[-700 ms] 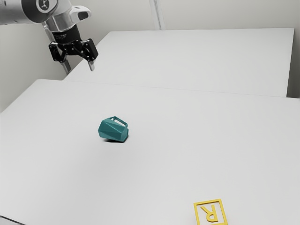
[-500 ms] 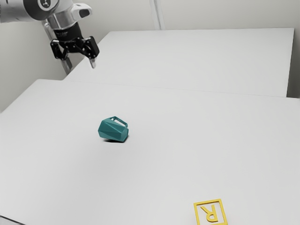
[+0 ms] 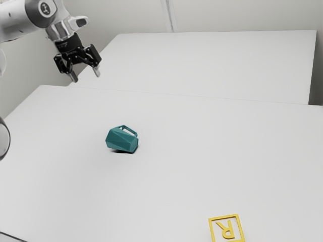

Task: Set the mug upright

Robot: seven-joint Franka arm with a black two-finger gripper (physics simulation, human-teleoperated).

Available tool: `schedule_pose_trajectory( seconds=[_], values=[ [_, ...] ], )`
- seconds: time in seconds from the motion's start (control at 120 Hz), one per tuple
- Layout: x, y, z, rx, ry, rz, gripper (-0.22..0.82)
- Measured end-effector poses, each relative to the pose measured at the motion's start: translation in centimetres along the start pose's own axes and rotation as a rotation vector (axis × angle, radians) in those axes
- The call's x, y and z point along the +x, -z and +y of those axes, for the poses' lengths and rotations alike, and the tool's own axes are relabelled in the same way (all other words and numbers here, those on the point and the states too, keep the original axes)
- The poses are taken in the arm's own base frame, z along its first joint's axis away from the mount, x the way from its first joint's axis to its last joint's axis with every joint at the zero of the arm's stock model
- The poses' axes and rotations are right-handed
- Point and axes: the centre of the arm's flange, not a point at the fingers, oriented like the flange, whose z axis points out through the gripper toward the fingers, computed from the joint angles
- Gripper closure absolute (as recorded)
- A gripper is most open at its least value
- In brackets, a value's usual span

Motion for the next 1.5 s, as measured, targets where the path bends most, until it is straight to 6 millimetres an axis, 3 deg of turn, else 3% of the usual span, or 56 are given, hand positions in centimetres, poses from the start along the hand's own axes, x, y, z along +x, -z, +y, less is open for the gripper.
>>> schedule_pose_trajectory(
  seconds=[0.1,0.217,0.467,0.883,1.117,1.5],
  values=[
    [0.7,-1.4,-2.3,-0.085,0.0,-0.008,0.02],
    [1.6,-4.6,-5.4,-0.213,0.007,-0.025,0.02],
    [2.5,-11.3,-9.2,-0.45,-0.015,-0.018,0.03],
    [0.7,-21.8,-13.6,-0.703,-0.002,0.004,0.03],
    [1.9,-25.0,-15.1,-0.766,-0.047,0.066,0.03],
    [2.6,-28.4,-17.1,-0.784,-0.174,0.12,0.03]
  ],
)
